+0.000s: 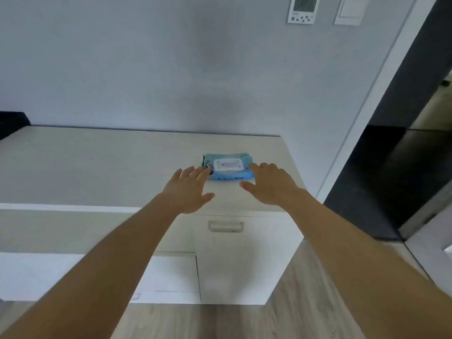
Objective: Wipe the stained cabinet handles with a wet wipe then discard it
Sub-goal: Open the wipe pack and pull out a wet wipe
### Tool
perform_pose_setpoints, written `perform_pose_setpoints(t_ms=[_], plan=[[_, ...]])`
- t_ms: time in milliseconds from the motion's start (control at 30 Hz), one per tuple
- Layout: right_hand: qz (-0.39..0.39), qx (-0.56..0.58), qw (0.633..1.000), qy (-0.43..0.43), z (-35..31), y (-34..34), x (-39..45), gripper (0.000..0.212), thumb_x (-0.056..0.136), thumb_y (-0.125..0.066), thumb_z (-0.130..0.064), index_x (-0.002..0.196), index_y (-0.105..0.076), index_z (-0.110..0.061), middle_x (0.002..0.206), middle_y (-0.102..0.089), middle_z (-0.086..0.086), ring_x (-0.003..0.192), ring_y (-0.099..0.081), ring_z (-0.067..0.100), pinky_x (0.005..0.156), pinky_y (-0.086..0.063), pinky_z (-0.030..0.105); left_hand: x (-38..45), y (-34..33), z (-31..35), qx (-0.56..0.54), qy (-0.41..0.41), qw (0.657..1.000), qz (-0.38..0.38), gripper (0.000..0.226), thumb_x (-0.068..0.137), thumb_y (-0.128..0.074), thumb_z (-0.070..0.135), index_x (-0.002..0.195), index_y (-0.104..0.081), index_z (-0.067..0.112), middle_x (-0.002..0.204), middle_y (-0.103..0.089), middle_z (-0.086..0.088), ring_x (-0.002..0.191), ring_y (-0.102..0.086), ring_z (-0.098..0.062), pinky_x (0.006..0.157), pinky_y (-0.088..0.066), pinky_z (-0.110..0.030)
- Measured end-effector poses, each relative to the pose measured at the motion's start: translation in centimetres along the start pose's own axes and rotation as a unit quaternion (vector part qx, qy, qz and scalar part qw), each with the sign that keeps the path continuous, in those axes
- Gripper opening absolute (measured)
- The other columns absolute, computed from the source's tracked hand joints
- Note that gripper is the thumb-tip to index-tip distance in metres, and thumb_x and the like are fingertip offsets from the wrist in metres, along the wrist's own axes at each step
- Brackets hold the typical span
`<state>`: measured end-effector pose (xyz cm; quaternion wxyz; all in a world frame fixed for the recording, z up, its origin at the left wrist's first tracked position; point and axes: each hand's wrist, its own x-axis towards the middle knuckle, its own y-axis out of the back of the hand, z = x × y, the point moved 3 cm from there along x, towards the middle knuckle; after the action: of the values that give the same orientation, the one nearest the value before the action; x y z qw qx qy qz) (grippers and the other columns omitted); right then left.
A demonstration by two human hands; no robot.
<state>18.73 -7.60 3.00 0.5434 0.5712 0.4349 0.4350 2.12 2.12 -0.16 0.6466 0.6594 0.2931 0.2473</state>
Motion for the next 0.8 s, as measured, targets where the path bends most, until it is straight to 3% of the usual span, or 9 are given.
perform_pose_setpoints(t_ms=[133, 300, 433, 567, 633, 700, 800], plan=[[-0.034, 0.021, 0.999, -0.024, 1.5, -2.2, 4.2, 0.057, 0.096, -0.037, -0.050, 0.142, -0.027, -0.018, 0.131, -0.047, 0.010, 0.114, -0.047, 0.025, 0.092, -0.041, 0.035, 5.4, -1.5, -1.1, 0.004, -0.012, 1.000, -0.013, 0.070, 0.099, -0.034, 0.053, 0.152, -0.006, 0.016, 0.159, -0.009, -0.004, 0.146, -0.009, -0.023, 0.119, -0.010, -0.041], [-0.068, 0.045, 0.996, -0.028, 3.4, -5.3, 9.8, 0.059, 0.095, -0.039, -0.051, 0.142, -0.027, -0.018, 0.134, -0.044, 0.010, 0.118, -0.043, 0.026, 0.095, -0.041, 0.037, 11.6, -3.9, -2.0, 0.007, -0.021, 0.999, -0.045, 0.074, 0.099, -0.035, 0.052, 0.153, 0.001, 0.016, 0.160, -0.003, -0.005, 0.147, -0.004, -0.022, 0.119, -0.009, -0.041], [-0.075, 0.110, 0.991, -0.015, 4.4, -7.8, 13.7, 0.063, 0.094, -0.045, -0.046, 0.145, -0.022, -0.019, 0.147, -0.031, 0.010, 0.131, -0.031, 0.027, 0.104, -0.036, 0.041, 15.0, -5.5, -2.1, -0.020, -0.022, 0.997, -0.074, 0.082, 0.097, -0.037, 0.056, 0.152, 0.009, 0.018, 0.160, 0.012, -0.003, 0.147, 0.008, -0.018, 0.119, 0.001, -0.037], [-0.040, 0.181, 0.983, 0.011, 5.2, -9.5, 16.4, 0.067, 0.092, -0.051, -0.044, 0.146, -0.020, -0.017, 0.155, -0.017, 0.008, 0.142, -0.014, 0.024, 0.113, -0.027, 0.041, 17.9, -6.3, -2.3, -0.061, -0.030, 0.994, -0.082, 0.089, 0.092, -0.036, 0.065, 0.153, 0.007, 0.017, 0.160, 0.013, -0.002, 0.146, 0.013, -0.016, 0.118, 0.007, -0.034], [-0.023, 0.186, 0.982, 0.032, 5.6, -10.4, 17.3, 0.069, 0.091, -0.051, -0.046, 0.146, -0.022, -0.017, 0.156, -0.014, 0.007, 0.144, -0.008, 0.022, 0.116, -0.021, 0.039, 18.7, -7.0, -2.5, -0.057, -0.038, 0.994, -0.080, 0.094, 0.087, -0.027, 0.075, 0.153, 0.006, 0.017, 0.160, 0.012, -0.002, 0.145, 0.016, -0.016, 0.117, 0.010, -0.033], [-0.012, 0.182, 0.982, 0.053, 5.9, -11.6, 17.9, 0.071, 0.091, -0.049, -0.051, 0.147, -0.023, -0.016, 0.157, -0.011, 0.007, 0.145, -0.002, 0.022, 0.119, -0.014, 0.039, 19.1, -7.9, -2.6, -0.049, -0.048, 0.996, -0.054, 0.113, 0.067, 0.004, 0.091, 0.153, 0.006, 0.019, 0.160, 0.013, -0.002, 0.144, 0.020, -0.017, 0.116, 0.013, -0.033], [0.012, 0.206, 0.977, 0.061, 5.8, -13.0, 17.6, 0.076, 0.088, -0.038, -0.060, 0.146, -0.025, -0.014, 0.156, -0.016, 0.008, 0.146, -0.002, 0.023, 0.119, -0.005, 0.035, 18.8, -8.9, -2.7, -0.054, -0.056, 0.997, -0.029, 0.123, 0.052, 0.023, 0.091, 0.152, 0.008, 0.020, 0.159, 0.014, -0.002, 0.142, 0.025, -0.014, 0.115, 0.018, -0.031]])
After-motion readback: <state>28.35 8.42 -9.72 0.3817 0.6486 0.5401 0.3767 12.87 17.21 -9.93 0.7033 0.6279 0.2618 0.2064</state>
